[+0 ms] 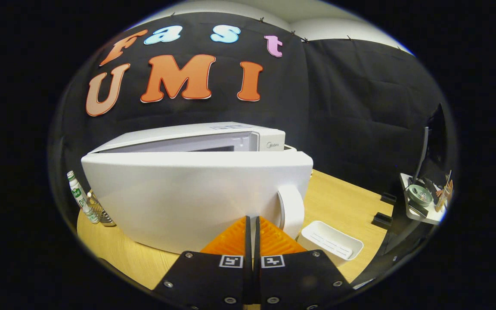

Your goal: Open the microwave, put the food inside, and close the microwave door.

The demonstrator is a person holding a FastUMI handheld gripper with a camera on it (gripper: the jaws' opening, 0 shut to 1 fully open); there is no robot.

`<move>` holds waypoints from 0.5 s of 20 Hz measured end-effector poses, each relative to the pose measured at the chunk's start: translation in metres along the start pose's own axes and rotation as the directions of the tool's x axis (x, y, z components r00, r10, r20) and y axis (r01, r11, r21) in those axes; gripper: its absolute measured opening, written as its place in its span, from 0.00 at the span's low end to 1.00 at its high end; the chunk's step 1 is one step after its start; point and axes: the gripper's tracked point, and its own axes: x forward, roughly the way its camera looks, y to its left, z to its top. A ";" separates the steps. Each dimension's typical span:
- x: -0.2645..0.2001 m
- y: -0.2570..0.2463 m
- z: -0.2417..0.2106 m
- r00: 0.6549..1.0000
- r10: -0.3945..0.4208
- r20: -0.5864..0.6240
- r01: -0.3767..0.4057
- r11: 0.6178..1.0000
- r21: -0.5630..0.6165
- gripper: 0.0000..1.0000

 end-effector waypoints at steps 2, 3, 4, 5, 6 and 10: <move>0.018 0.002 0.012 0.999 0.031 0.036 -0.030 0.999 -0.027 0.01; 0.027 0.005 0.015 0.998 0.046 0.044 -0.044 0.998 -0.040 0.01; 0.035 0.007 0.018 0.997 0.065 0.044 -0.063 0.997 -0.050 0.01; 0.042 0.011 0.021 0.995 0.088 0.046 -0.085 0.994 -0.062 0.01; 0.049 0.015 0.023 0.993 0.108 0.049 -0.104 0.992 -0.077 0.01; 0.069 0.030 0.031 0.982 0.183 0.046 -0.174 0.974 -0.141 0.01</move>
